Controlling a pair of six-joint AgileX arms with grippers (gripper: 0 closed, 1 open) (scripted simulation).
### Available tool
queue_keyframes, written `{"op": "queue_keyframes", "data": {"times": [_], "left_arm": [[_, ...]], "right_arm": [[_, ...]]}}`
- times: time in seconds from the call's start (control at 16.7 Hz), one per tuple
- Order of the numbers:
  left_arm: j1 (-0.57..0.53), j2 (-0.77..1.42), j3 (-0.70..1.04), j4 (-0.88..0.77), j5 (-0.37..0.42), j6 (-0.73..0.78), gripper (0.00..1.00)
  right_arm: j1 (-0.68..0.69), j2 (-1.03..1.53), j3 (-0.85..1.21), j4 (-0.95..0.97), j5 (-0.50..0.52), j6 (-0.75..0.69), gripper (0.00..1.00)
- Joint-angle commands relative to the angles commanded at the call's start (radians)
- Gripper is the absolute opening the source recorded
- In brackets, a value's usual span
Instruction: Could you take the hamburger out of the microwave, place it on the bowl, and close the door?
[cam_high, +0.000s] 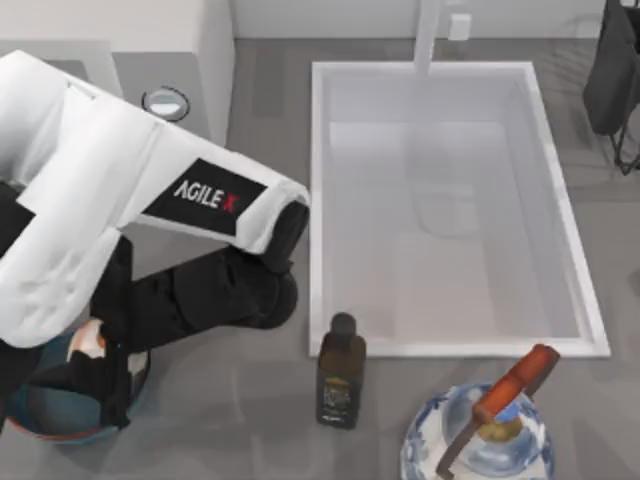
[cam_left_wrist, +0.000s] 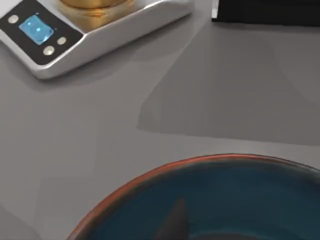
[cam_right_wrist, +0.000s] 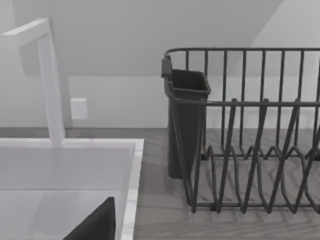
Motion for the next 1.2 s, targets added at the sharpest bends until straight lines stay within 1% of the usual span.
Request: {"op": "queue_keyframes", "data": {"times": [0.36,0.66,1.2], "left_arm": [[0.065,0.009,-0.121,0.161,-0.057,0.051,0.00],[0.074,0.011,-0.138,0.179,-0.065,0.058,0.00],[0.074,0.011,-0.138,0.179,-0.065,0.058,0.68]], "right_arm": [[0.000,0.000,0.000,0.000,0.000,0.000,1.00],[0.000,0.000,0.000,0.000,0.000,0.000,1.00],[0.000,0.000,0.000,0.000,0.000,0.000,1.00]]}}
